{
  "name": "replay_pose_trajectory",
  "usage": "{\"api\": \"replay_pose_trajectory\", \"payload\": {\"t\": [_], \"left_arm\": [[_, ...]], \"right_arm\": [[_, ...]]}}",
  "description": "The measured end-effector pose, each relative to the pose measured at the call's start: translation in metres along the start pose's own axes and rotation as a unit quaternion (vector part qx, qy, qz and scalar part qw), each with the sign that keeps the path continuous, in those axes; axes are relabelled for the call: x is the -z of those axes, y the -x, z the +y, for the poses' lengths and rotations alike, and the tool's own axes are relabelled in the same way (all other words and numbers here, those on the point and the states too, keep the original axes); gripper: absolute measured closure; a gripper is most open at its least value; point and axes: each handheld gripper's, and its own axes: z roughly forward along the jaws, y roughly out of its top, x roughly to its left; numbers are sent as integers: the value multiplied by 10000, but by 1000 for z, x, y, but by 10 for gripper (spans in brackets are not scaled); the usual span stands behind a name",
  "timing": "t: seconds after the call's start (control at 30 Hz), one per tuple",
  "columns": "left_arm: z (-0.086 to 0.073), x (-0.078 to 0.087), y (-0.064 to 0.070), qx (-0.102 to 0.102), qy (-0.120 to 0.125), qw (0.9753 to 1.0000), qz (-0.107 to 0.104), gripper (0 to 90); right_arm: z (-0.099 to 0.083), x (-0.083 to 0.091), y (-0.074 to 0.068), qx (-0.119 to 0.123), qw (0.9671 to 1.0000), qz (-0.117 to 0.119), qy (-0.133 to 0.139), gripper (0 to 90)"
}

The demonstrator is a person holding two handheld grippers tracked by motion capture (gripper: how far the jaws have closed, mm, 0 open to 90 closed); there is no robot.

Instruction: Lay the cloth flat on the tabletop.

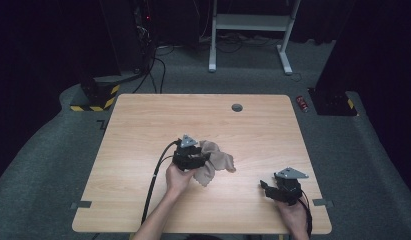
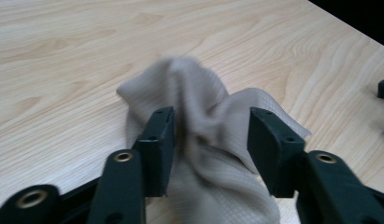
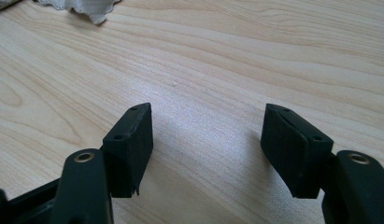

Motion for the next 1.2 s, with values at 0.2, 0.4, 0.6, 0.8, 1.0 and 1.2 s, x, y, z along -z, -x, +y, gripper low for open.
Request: {"api": "replay_pose_trajectory", "payload": {"t": [0.2, 0.4, 0.6, 0.8, 1.0, 1.2], "left_arm": [[-8, 13, -5, 40, 15, 10000, 87, 436], [-26, 23, -3, -11, -87, 9997, 227, 412], [-47, 23, 3, -194, -268, 9984, 465, 402], [-63, 18, -3, -111, -332, 9969, 699, 401], [-66, 17, -4, -75, -292, 9965, 774, 395], [-66, 14, 2, -379, -399, 9937, 974, 371]], "right_arm": [[0, 0, 0, 12, 10000, 2, 1, 346], [0, 1, 0, -22, 10000, -26, 24, 410], [3, -2, -2, -12, 10000, -16, 45, 492], [18, -8, -10, -35, 9998, 218, -21, 552], [43, -19, -29, 258, 9983, 514, 51, 597], [65, -34, -41, 329, 9967, 741, 90, 614]]}}
